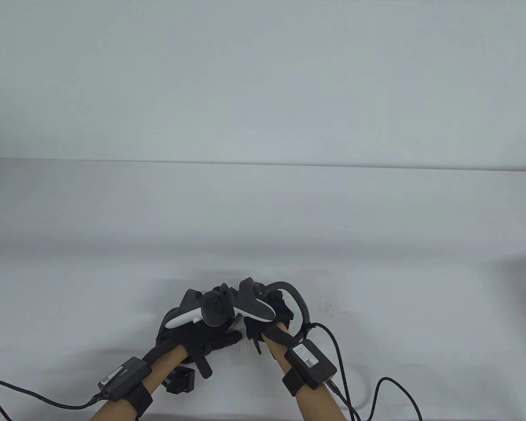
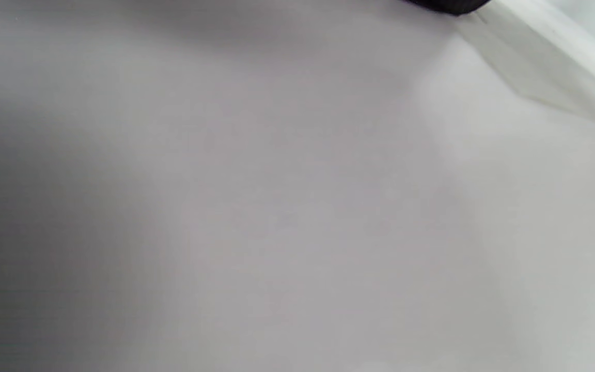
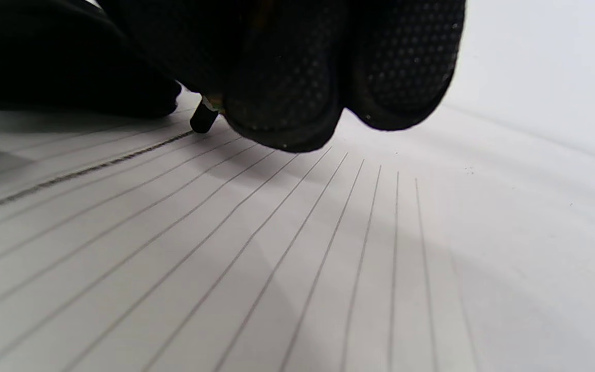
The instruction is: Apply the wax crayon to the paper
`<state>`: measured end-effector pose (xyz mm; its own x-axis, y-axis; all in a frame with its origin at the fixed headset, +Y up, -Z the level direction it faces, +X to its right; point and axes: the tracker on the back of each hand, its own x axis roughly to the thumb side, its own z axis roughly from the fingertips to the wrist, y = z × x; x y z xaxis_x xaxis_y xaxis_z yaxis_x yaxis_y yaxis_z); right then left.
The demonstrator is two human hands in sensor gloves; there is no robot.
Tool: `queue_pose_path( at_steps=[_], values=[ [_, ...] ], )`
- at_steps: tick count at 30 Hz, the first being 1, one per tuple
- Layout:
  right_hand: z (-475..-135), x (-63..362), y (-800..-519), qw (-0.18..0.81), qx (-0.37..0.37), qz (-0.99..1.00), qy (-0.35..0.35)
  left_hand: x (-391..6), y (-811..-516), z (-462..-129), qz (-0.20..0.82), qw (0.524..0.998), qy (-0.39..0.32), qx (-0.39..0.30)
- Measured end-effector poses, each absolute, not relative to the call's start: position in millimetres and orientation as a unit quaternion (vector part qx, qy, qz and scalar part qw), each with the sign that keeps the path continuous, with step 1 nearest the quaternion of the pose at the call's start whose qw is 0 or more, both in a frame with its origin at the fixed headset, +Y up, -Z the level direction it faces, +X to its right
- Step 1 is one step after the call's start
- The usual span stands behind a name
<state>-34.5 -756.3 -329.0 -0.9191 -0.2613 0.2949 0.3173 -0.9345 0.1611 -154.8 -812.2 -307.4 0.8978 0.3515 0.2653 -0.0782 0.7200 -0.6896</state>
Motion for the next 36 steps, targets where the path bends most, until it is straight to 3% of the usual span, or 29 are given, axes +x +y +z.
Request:
queue_pose_path(
  at_steps=[15, 27, 29, 32, 36],
  values=[
    [-325.3, 5.6, -741.1, 0.177, -0.078, -0.971, -0.138, -153.8, -811.1, -307.5, 0.108, 0.910, -0.194, -0.350],
    [-321.6, 47.8, -734.7, 0.090, -0.052, -0.986, -0.132, -152.4, -808.7, -308.7, 0.106, 0.908, -0.195, -0.356],
    [-322.2, 53.0, -736.1, 0.076, -0.059, -0.987, -0.131, -147.0, -800.5, -311.9, 0.085, 0.905, -0.197, -0.367],
    [-324.1, 57.9, -737.6, 0.057, -0.060, -0.987, -0.137, -129.3, -788.9, -314.4, 0.074, 0.928, -0.203, -0.304],
    [-324.6, 59.2, -739.4, 0.054, -0.065, -0.988, -0.132, -96.6, -792.8, -317.3, 0.109, 0.922, -0.225, -0.296]
  ],
)
